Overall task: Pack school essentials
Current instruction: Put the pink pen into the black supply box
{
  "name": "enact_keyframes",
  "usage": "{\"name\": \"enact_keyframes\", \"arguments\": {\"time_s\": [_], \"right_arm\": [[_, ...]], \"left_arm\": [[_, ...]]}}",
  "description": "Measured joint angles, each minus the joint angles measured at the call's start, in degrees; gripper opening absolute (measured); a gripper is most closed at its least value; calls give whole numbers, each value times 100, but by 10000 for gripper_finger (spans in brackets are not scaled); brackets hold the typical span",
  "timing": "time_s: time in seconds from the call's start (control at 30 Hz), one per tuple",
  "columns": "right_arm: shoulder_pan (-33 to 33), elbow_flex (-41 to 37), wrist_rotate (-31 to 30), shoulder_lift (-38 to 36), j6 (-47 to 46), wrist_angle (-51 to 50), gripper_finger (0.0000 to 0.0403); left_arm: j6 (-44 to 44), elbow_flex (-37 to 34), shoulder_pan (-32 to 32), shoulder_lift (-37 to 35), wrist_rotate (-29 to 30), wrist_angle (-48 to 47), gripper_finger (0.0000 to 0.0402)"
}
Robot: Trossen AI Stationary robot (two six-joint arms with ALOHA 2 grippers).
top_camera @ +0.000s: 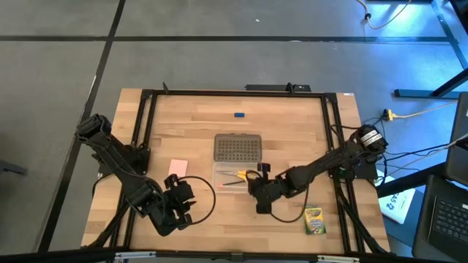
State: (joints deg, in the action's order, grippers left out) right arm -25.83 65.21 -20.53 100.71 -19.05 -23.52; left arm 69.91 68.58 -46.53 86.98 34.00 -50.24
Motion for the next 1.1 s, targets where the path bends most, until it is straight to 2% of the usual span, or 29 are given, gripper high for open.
{"name": "enact_keyframes", "arguments": {"time_s": [0.33,1.1], "right_arm": [[173,-3,174,312,-61,19,26],[177,-9,373,537,-155,17,26]], "left_arm": [[-2,0,0,0,7,24,83],[-7,0,-1,0,4,35,83]]}}
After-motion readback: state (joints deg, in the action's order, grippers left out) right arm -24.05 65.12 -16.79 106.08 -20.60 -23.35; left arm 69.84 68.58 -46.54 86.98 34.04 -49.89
